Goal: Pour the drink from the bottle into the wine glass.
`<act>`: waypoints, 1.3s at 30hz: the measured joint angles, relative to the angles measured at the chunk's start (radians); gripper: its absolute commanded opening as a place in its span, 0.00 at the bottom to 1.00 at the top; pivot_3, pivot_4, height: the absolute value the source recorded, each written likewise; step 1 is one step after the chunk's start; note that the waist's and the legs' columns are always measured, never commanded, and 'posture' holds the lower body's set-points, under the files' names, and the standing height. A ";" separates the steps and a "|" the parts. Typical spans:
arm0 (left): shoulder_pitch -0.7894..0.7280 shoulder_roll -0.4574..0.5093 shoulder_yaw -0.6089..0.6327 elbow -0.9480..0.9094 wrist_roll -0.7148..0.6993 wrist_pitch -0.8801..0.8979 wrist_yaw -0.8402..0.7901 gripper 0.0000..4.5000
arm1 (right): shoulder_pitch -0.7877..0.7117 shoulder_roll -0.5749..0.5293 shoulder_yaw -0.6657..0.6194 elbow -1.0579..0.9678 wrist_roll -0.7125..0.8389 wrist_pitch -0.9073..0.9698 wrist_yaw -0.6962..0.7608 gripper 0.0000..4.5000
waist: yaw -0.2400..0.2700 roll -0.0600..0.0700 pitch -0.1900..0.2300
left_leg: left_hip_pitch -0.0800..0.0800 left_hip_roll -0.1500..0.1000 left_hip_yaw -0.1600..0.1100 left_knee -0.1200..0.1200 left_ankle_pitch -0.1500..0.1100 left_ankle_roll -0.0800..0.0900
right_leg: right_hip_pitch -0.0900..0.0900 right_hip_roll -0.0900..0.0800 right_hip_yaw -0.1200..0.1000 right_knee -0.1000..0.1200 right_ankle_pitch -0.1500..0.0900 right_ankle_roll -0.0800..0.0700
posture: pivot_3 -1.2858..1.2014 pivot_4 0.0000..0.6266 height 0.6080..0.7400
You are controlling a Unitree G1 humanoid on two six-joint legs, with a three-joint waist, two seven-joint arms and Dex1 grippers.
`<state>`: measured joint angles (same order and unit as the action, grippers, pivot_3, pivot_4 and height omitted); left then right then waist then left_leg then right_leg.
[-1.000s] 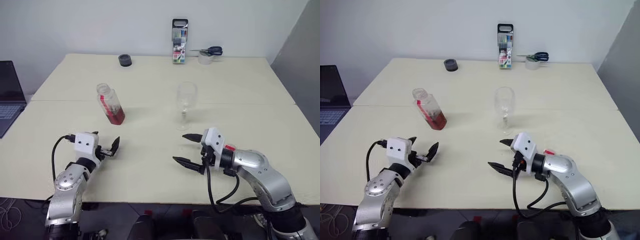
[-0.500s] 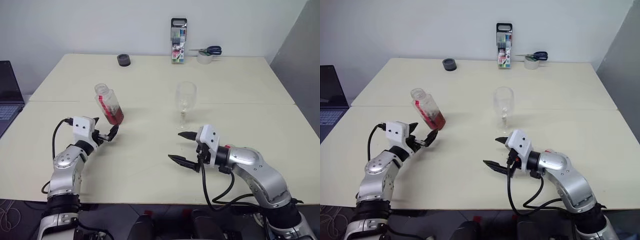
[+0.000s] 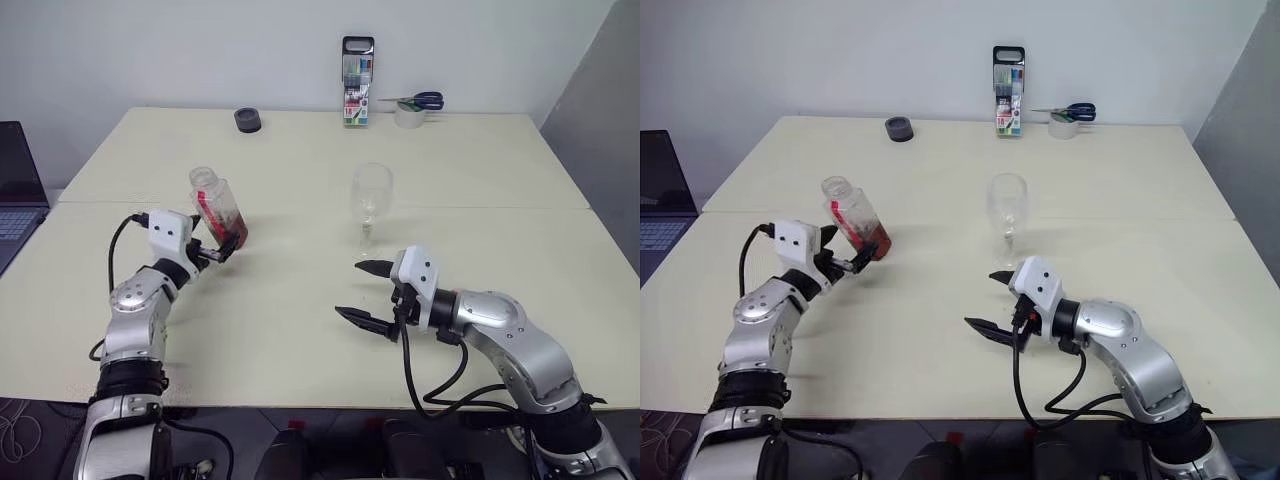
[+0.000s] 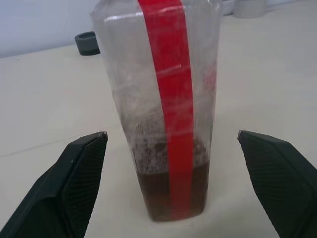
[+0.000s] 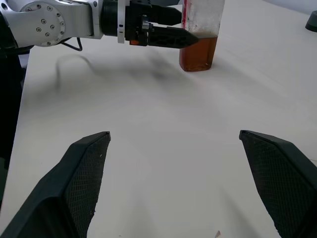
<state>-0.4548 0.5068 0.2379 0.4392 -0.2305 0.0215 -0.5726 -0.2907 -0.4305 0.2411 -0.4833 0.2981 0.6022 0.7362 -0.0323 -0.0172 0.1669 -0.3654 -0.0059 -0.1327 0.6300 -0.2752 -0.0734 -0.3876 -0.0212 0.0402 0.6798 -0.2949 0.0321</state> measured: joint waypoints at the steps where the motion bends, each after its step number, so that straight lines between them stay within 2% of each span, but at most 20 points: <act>1: -0.009 0.000 -0.003 0.006 0.002 0.000 -0.001 1.00 | -0.001 0.000 0.000 0.000 0.000 0.000 0.000 0.99 | 0.000 0.000 0.000 | 0.000 0.000 0.000 0.000 0.000 0.000 | 0.000 0.000 0.000 0.000 0.000 0.000 | 0.52 0.24 1.00; 6: -0.050 0.000 -0.005 0.044 0.006 -0.001 -0.001 1.00 | -0.005 0.004 0.000 0.000 0.001 -0.001 -0.002 0.99 | 0.000 0.000 0.000 | 0.000 0.000 0.000 0.000 0.000 0.000 | 0.000 0.000 0.000 0.000 0.000 0.000 | 0.52 0.24 1.00; 12: -0.078 0.000 -0.005 0.086 0.007 -0.007 0.002 1.00 | -0.027 0.059 -0.023 0.000 0.054 -0.005 -0.017 0.99 | 0.000 0.000 0.000 | 0.000 0.000 0.000 0.000 0.000 0.000 | 0.000 0.000 0.000 0.000 0.000 0.000 | 0.52 0.24 1.00; 20: -0.126 -0.009 -0.007 0.131 0.007 -0.014 0.010 1.00 | -0.040 0.057 -0.023 -0.001 0.078 -0.008 -0.017 0.99 | 0.000 0.000 0.000 | 0.000 0.000 -0.001 0.000 0.000 0.000 | 0.000 0.000 0.000 0.000 0.000 0.000 | 0.52 0.24 1.00; 23: -0.139 -0.016 -0.007 0.149 0.005 -0.020 0.010 0.87 | -0.045 0.054 -0.023 -0.001 0.078 -0.010 -0.017 1.00 | 0.000 0.000 0.000 | 0.000 0.000 0.000 0.000 0.000 0.000 | 0.000 0.000 0.000 0.000 0.000 0.000 | 0.52 0.24 1.00; 28: -0.140 -0.025 -0.004 0.168 -0.004 -0.023 0.012 0.50 | -0.046 0.043 -0.023 -0.001 0.078 -0.011 -0.018 1.00 | 0.000 0.000 0.000 | 0.000 0.000 -0.001 0.000 0.000 0.000 | 0.000 0.000 0.000 0.000 0.000 0.000 | 0.52 0.24 1.00; 30: -0.140 -0.026 -0.003 0.169 -0.007 -0.023 0.012 0.39 | -0.046 0.042 -0.023 -0.001 0.078 -0.011 -0.021 1.00 | 0.000 0.000 0.000 | 0.000 0.000 0.000 0.000 0.000 0.000 | 0.000 0.000 0.000 0.000 0.000 0.000 | 0.52 0.24 1.00; 39: -0.151 -0.053 -0.018 0.148 0.001 -0.005 0.036 0.38 | -0.036 0.034 -0.047 -0.008 0.078 -0.015 -0.064 1.00 | 0.002 -0.001 0.000 | -0.001 -0.001 -0.001 0.001 0.000 0.000 | 0.000 0.000 -0.001 0.000 0.000 0.000 | 0.52 0.24 1.00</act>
<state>-0.6056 0.4541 0.2195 0.5867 -0.2291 0.0167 -0.5371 -0.3270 -0.3965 0.1945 -0.4915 0.3764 0.5867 0.6718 -0.0299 -0.0182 0.1674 -0.3665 -0.0065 -0.1339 0.6306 -0.2751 -0.0736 -0.3878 -0.0216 0.0393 0.6800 -0.2948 0.0321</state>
